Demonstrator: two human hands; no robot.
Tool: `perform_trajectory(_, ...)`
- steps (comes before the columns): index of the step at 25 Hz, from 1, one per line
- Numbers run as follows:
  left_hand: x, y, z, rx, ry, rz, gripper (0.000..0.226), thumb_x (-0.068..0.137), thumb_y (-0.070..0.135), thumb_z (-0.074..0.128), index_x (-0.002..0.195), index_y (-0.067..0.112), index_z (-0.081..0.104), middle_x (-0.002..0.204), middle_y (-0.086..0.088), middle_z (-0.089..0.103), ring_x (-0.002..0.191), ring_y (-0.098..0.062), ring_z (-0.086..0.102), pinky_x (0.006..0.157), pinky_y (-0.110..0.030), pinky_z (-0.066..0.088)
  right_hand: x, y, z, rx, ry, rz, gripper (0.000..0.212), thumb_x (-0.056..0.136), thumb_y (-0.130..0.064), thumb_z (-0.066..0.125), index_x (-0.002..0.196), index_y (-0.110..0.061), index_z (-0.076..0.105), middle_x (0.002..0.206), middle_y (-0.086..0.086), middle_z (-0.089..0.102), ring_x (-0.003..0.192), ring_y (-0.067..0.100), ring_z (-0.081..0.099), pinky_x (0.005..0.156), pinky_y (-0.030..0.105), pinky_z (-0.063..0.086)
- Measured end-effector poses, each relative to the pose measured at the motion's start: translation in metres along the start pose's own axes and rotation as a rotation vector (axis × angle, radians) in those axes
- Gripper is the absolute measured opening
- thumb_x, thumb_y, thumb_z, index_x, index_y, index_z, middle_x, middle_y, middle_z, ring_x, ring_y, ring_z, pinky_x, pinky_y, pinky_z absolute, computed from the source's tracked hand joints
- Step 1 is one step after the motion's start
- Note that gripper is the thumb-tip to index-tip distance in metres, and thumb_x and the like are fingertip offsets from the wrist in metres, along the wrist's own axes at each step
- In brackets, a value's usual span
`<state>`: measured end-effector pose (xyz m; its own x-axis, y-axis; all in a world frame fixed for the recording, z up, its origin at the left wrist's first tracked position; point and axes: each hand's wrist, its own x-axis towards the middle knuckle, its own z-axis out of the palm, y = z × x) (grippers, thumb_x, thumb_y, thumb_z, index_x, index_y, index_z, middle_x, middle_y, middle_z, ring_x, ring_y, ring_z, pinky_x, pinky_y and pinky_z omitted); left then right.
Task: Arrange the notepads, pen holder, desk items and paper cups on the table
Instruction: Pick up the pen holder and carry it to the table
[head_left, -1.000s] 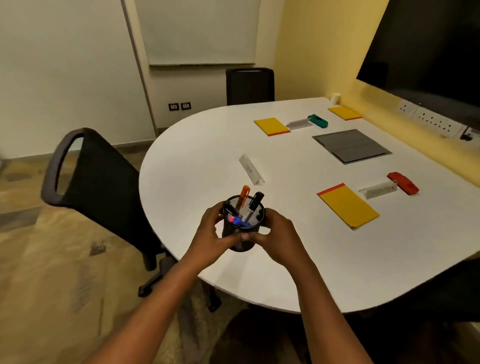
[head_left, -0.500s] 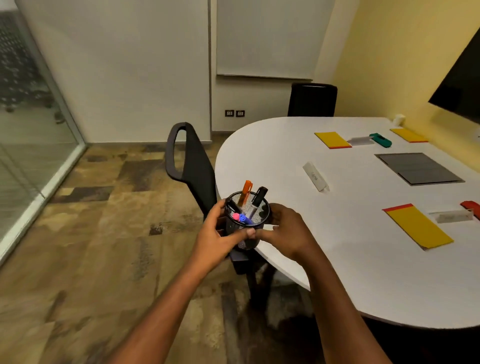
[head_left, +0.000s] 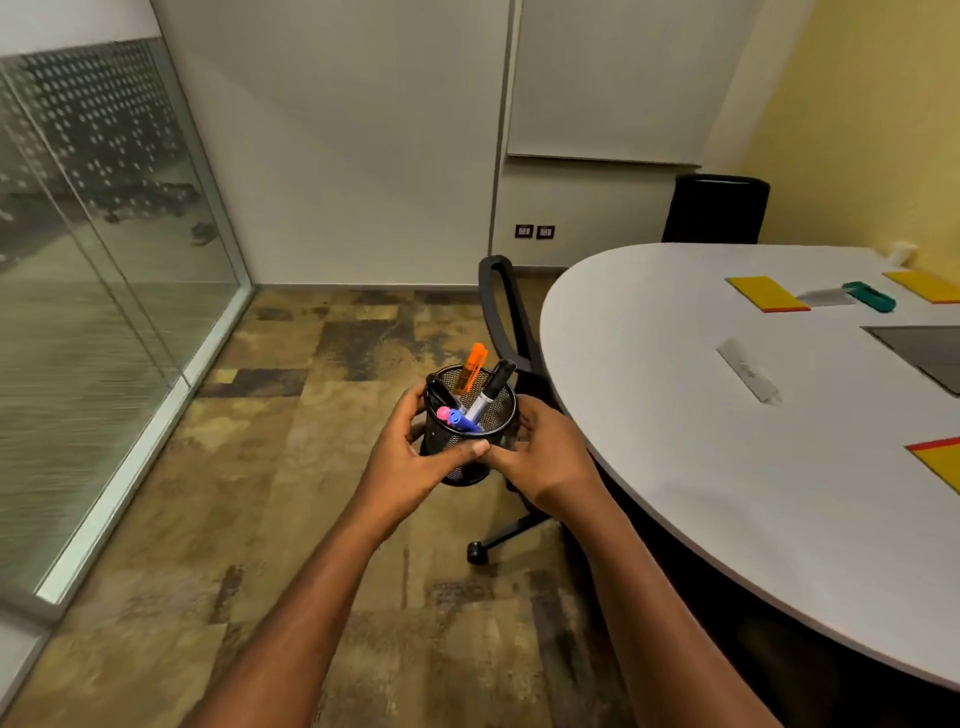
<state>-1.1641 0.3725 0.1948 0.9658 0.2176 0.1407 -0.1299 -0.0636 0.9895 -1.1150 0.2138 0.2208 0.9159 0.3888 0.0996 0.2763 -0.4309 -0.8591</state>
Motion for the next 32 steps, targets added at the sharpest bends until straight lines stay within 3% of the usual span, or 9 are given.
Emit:
perform_trajectory(3, 0.026, -0.010, -0.024, 0.020, 0.036, -0.011, 0.070, 0.063, 0.032, 0.085, 0.121, 0.046, 0.050, 0.111, 0.029, 0.062, 0.105, 0.012, 0.057, 0.068, -0.009, 0.051, 0.039, -0.004, 0.022, 0.003, -0.025, -0.003, 0.041, 0.072, -0.024, 0.079, 0.108, -0.031, 0.061, 0.096, -0.019, 0.066, 0.093, -0.006, 0.060, 0.080, 0.021, 0.051)
perform_trajectory(6, 0.068, -0.020, -0.054, 0.029, 0.065, -0.013, 0.068, 0.067, 0.025, 0.083, 0.123, 0.045, 0.049, 0.108, 0.031, 0.063, 0.100, 0.017, 0.057, 0.064, -0.007, 0.050, 0.090, -0.008, 0.049, 0.012, -0.055, -0.028, 0.038, 0.073, -0.021, 0.077, 0.101, -0.039, 0.058, 0.083, -0.029, 0.058, 0.084, -0.015, 0.054, 0.068, 0.008, 0.038)
perform_trajectory(11, 0.161, -0.026, -0.102, 0.077, 0.179, -0.030, 0.064, 0.061, 0.039, 0.082, 0.116, 0.050, 0.050, 0.107, 0.020, 0.068, 0.097, 0.009, 0.063, 0.069, -0.009, 0.051, 0.202, -0.023, 0.089, 0.035, -0.098, -0.106, 0.036, 0.074, -0.017, 0.069, 0.107, -0.030, 0.062, 0.092, -0.017, 0.066, 0.085, -0.004, 0.061, 0.072, 0.011, 0.047)
perform_trajectory(15, 0.265, -0.033, -0.141, 0.085, 0.260, -0.016, 0.074, 0.056, 0.043, 0.085, 0.121, 0.039, 0.051, 0.107, 0.018, 0.068, 0.098, 0.005, 0.064, 0.072, -0.009, 0.050, 0.312, -0.033, 0.110, 0.034, -0.103, -0.162, 0.037, 0.074, -0.021, 0.066, 0.107, -0.035, 0.059, 0.085, -0.023, 0.063, 0.077, -0.012, 0.059, 0.062, 0.003, 0.044)
perform_trajectory(18, 0.318, -0.043, -0.159, 0.060, 0.266, -0.026, 0.073, 0.054, 0.041, 0.087, 0.118, 0.042, 0.052, 0.108, 0.017, 0.068, 0.099, 0.004, 0.064, 0.073, -0.012, 0.052, 0.363, -0.034, 0.120, 0.007, -0.074, -0.179, 0.039, 0.073, -0.021, 0.066, 0.109, -0.031, 0.059, 0.080, -0.026, 0.059, 0.075, -0.018, 0.056, 0.057, 0.002, 0.040)
perform_trajectory(21, 0.387, -0.069, -0.181, 0.058, 0.233, -0.034, 0.067, 0.054, 0.041, 0.086, 0.113, 0.045, 0.053, 0.106, 0.019, 0.068, 0.097, 0.006, 0.064, 0.071, -0.010, 0.051, 0.431, -0.021, 0.142, -0.012, -0.055, -0.145, 0.041, 0.073, -0.019, 0.069, 0.109, -0.035, 0.058, 0.082, -0.030, 0.058, 0.079, -0.018, 0.056, 0.060, 0.001, 0.041)
perform_trajectory(24, 0.455, -0.086, -0.200, 0.000, 0.171, -0.028, 0.067, 0.057, 0.035, 0.087, 0.114, 0.043, 0.053, 0.104, 0.021, 0.068, 0.096, 0.008, 0.063, 0.069, -0.010, 0.051, 0.491, -0.014, 0.155, -0.036, -0.002, -0.112, 0.043, 0.073, -0.019, 0.071, 0.110, -0.036, 0.057, 0.093, -0.021, 0.064, 0.083, -0.005, 0.061, 0.061, 0.006, 0.041)
perform_trajectory(29, 0.583, -0.103, -0.231, -0.013, 0.046, -0.034, 0.082, 0.045, 0.041, 0.088, 0.118, 0.028, 0.053, 0.101, 0.013, 0.070, 0.094, 0.001, 0.066, 0.071, -0.015, 0.053, 0.603, -0.016, 0.169, -0.058, 0.118, 0.000, 0.041, 0.071, -0.015, 0.068, 0.107, -0.032, 0.059, 0.092, -0.016, 0.066, 0.080, -0.003, 0.060, 0.061, 0.007, 0.043)
perform_trajectory(32, 0.682, -0.104, -0.250, -0.009, -0.077, -0.039, 0.103, 0.038, 0.041, 0.089, 0.130, 0.024, 0.046, 0.115, 0.004, 0.066, 0.103, -0.006, 0.064, 0.069, -0.013, 0.053, 0.679, -0.027, 0.169, -0.035, 0.257, 0.014, 0.041, 0.069, -0.011, 0.069, 0.103, -0.030, 0.060, 0.083, -0.022, 0.060, 0.079, -0.010, 0.059, 0.063, 0.004, 0.044)
